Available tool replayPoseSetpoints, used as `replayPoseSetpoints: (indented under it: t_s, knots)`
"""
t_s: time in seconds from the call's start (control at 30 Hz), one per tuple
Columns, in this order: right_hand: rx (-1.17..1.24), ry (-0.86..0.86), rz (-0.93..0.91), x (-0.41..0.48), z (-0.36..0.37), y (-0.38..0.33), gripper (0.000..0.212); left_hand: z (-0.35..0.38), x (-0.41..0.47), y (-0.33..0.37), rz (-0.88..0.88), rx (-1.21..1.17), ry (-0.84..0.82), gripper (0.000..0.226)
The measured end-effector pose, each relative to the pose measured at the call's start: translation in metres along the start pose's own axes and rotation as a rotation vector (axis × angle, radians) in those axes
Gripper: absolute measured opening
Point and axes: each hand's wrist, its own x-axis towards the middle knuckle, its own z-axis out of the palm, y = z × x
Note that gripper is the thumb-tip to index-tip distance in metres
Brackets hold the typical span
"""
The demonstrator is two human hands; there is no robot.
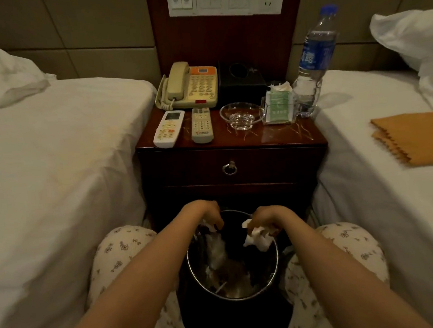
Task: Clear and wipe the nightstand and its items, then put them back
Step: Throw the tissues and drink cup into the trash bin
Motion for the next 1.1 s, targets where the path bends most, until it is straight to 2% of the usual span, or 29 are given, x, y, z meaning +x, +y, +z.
replayPoseSetpoints:
  t_s: [0.07, 0.23, 0.3, 0.37, 0.43, 0.47, 0.57, 0.6, 0.67, 0.77, 0.9, 1.0, 1.1]
  knots:
    - [-0.013, -0.042, -0.012, 0.006, 0.002, -0.002, 0.035, -0.003, 0.001, 0.000, 0.015, -0.036, 0.023, 0.055]
    - [0.057, -0.090, 0.005, 0.008, 0.008, -0.005, 0.054, 0.009, 0.008, -0.007, -0.026, -0.043, 0.027, 0.066]
    - [0.086, -0.069, -0.006, 0.010, 0.009, -0.003, 0.063, 0.011, 0.011, -0.006, -0.031, -0.006, 0.019, 0.061]
    - [0.082, -0.001, -0.046, 0.011, 0.006, -0.002, 0.066, 0.006, 0.009, -0.003, 0.023, 0.003, 0.069, 0.045]
    - [0.090, 0.053, -0.083, 0.010, 0.000, -0.004, 0.061, -0.005, 0.005, 0.003, 0.094, -0.010, 0.133, 0.024]
    - [0.089, 0.077, -0.108, 0.007, -0.005, -0.007, 0.053, -0.013, 0.002, 0.008, 0.124, -0.040, 0.149, 0.022]
    - [0.077, 0.138, -0.226, -0.014, -0.032, -0.018, 0.018, -0.037, -0.010, 0.028, 0.213, -0.169, 0.168, 0.030]
    - [0.095, 0.144, -0.264, -0.025, -0.044, -0.022, 0.013, -0.047, -0.015, 0.037, 0.252, -0.187, 0.186, 0.030]
    - [0.158, 0.186, -0.348, -0.052, -0.073, -0.028, 0.018, -0.071, -0.028, 0.058, 0.339, -0.210, 0.235, 0.028]
    - [0.336, 0.393, -0.468, -0.084, -0.116, -0.033, 0.018, -0.109, -0.051, 0.089, 0.452, -0.237, 0.370, 0.025]
    - [0.720, 0.850, -0.488, -0.089, -0.163, -0.033, 0.008, -0.143, -0.057, 0.122, 0.566, -0.184, 0.585, 0.026]
    - [0.693, 1.124, -0.366, -0.079, -0.193, -0.027, 0.030, -0.158, -0.051, 0.143, 0.592, -0.117, 0.697, 0.027]
    - [0.616, 1.158, -0.323, -0.068, -0.215, -0.028, 0.062, -0.173, -0.040, 0.164, 0.605, -0.119, 0.766, 0.028]
